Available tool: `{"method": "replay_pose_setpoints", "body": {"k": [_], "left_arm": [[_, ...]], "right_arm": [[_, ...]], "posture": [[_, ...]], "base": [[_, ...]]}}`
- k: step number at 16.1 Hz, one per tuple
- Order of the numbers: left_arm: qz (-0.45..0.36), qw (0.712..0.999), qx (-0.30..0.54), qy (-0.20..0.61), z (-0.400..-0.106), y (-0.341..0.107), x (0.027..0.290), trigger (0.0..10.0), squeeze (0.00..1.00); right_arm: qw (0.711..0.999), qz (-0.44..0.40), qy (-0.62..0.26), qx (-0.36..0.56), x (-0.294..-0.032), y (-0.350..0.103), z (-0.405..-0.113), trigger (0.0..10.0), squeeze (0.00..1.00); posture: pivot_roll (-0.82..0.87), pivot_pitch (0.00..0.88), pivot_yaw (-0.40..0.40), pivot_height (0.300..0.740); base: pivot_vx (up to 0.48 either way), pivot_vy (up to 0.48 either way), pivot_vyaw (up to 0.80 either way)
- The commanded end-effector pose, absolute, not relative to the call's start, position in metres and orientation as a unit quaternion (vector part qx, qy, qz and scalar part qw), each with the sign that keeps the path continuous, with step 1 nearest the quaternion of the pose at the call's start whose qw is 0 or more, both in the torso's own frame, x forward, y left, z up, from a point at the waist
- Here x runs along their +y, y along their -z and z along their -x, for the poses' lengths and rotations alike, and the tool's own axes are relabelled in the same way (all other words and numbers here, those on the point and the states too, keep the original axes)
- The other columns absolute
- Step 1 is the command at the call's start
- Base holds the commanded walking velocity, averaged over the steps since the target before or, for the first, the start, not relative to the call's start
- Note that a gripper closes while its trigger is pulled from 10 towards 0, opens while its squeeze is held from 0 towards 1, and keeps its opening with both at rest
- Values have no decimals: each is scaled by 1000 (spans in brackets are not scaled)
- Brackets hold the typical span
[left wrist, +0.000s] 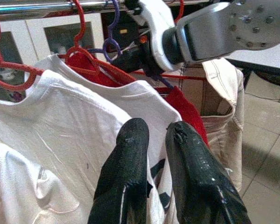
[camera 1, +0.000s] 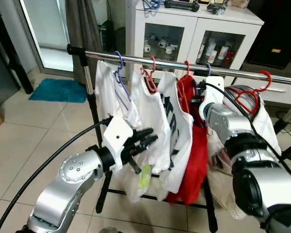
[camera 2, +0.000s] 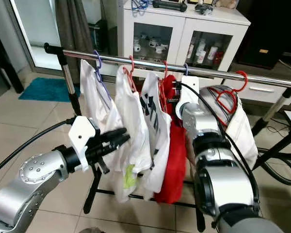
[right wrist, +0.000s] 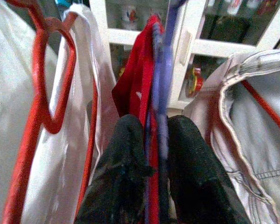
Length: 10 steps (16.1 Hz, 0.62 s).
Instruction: Hang hanger
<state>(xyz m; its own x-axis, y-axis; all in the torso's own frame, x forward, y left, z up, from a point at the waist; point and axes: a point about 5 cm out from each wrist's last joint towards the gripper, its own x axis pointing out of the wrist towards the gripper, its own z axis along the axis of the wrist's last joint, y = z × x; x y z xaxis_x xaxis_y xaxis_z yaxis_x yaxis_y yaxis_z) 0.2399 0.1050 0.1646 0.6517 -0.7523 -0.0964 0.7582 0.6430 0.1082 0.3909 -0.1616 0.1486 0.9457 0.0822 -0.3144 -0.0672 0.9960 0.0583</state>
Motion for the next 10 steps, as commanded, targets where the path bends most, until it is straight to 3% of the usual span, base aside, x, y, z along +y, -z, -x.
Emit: {"method": "replay_pose_setpoints", "body": {"k": [1, 2, 7, 10], "left_arm": [[-82, 928, 20, 362, -250, -165, 113, 10000, 0], [-93, 946, 10, 309, -257, -165, 122, 10000, 0], [-100, 970, -9, 220, -260, -165, 137, 10000, 0], [-95, 975, -9, 199, -262, -163, 133, 10000, 0]], "right_arm": [[992, -39, -57, 106, -167, -165, -387, 10000, 1000], [994, -46, -68, 77, -173, -173, -376, 10000, 1000], [994, 9, -109, 19, -192, -196, -326, 10000, 1000], [995, 38, -86, 31, -207, -195, -305, 10000, 1000]], "posture": [[162, 0, -69, 740], [159, 0, -68, 740], [138, 0, -54, 740], [122, 0, -46, 740]], "base": [[0, 0, 0], [0, 0, 0], [0, 0, 0], [0, -313, 0]]}}
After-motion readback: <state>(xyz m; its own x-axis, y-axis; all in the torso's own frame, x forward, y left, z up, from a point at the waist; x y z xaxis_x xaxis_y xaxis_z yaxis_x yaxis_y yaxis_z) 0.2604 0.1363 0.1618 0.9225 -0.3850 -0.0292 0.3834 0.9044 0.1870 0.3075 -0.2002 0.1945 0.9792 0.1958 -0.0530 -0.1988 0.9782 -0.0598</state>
